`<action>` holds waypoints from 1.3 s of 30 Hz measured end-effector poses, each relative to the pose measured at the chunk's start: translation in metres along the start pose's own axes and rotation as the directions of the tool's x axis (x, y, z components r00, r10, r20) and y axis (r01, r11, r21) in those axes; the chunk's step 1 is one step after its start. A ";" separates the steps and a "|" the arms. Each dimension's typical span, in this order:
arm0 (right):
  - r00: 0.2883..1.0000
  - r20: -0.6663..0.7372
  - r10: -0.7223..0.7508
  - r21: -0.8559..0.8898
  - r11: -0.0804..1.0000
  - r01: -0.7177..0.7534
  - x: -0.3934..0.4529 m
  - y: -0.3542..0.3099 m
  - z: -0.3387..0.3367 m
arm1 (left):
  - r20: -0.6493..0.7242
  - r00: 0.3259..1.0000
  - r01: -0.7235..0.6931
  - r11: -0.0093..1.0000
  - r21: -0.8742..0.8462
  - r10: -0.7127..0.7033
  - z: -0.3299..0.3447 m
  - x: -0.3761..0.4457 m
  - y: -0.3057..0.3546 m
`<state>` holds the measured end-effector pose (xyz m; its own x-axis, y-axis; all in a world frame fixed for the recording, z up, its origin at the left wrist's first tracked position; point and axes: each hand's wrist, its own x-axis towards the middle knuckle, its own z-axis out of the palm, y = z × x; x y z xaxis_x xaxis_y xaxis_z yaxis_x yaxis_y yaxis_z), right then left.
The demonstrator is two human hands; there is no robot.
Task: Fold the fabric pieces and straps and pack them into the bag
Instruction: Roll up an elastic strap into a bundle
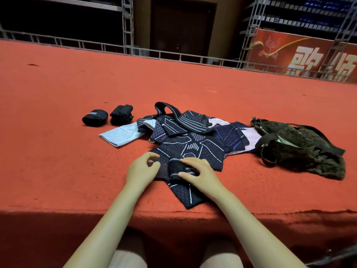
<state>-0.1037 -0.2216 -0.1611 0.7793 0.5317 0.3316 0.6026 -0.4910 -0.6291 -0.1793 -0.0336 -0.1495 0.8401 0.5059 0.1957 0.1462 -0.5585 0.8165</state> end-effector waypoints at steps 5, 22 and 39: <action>1.000 0.002 -0.025 -0.010 1.000 0.025 0.002 -0.003 0.000 | -0.011 1.000 -0.009 0.873 -0.487 0.004 -0.001 -0.004 0.003; 0.999 -0.037 -0.010 0.077 0.997 0.013 -0.004 -0.001 -0.002 | -0.119 0.957 -0.291 0.889 -0.354 0.266 0.016 -0.020 0.011; 0.993 0.105 0.046 0.210 0.975 -0.067 -0.009 0.004 -0.014 | 0.059 0.777 -0.629 0.770 0.107 0.627 0.030 -0.013 0.002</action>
<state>-0.1061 -0.2377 -0.1567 0.7839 0.5778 0.2271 0.4993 -0.3693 -0.7837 -0.1745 -0.0611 -0.1673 0.7750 0.0042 0.6320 -0.3604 -0.8184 0.4475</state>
